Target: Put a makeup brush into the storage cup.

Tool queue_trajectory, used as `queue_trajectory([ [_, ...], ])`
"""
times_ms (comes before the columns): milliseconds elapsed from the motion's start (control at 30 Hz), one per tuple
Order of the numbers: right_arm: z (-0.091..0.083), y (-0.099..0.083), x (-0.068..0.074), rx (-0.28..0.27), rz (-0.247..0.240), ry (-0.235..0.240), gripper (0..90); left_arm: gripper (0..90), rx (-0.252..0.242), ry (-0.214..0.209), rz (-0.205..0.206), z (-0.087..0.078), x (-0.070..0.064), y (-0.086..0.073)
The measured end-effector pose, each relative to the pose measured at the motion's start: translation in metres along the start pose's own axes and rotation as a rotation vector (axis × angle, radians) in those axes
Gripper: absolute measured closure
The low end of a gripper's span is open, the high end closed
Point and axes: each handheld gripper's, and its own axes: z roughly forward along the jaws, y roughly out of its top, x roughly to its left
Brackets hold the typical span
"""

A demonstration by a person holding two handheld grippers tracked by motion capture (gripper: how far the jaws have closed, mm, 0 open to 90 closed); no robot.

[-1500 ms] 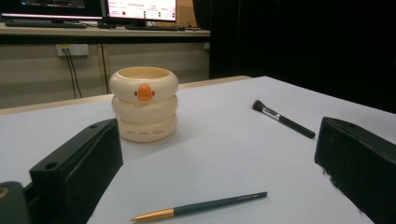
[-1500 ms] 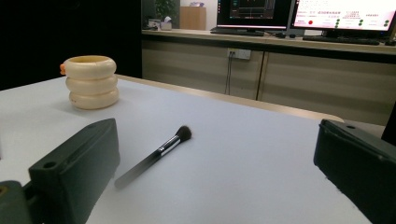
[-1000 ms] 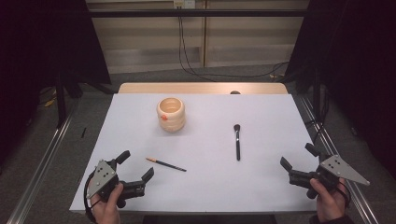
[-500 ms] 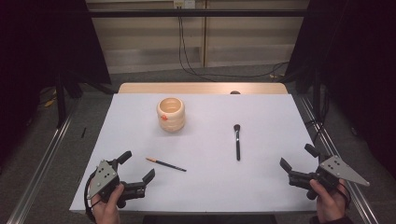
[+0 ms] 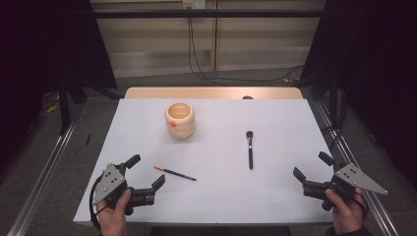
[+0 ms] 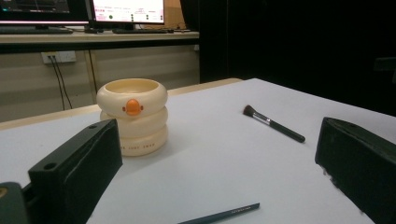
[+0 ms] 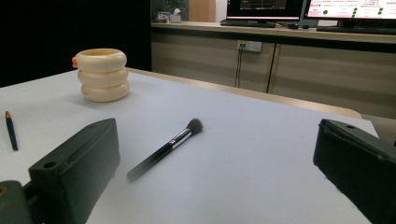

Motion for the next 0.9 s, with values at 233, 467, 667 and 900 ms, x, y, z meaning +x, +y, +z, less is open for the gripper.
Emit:
queue_trajectory([
  [233, 0.000, 0.000, 0.000, 0.000, 0.001, 0.000, 0.0, 0.5, 0.005, -0.011, 0.020, 0.008, 0.004, 0.008],
  [467, 0.001, 0.000, 0.000, 0.005, 0.011, -0.001, 0.0, 0.7, 0.004, -0.020, 0.032, 0.017, 0.006, 0.015],
  [667, 0.000, 0.000, 0.000, 0.002, 0.011, 0.003, 0.0, 0.7, 0.017, -0.033, 0.062, 0.028, 0.010, 0.020],
  [900, 0.000, 0.000, 0.000, 0.002, 0.009, 0.003, 0.0, 0.8, -0.002, -0.030, 0.025, 0.039, 0.022, 0.028],
])
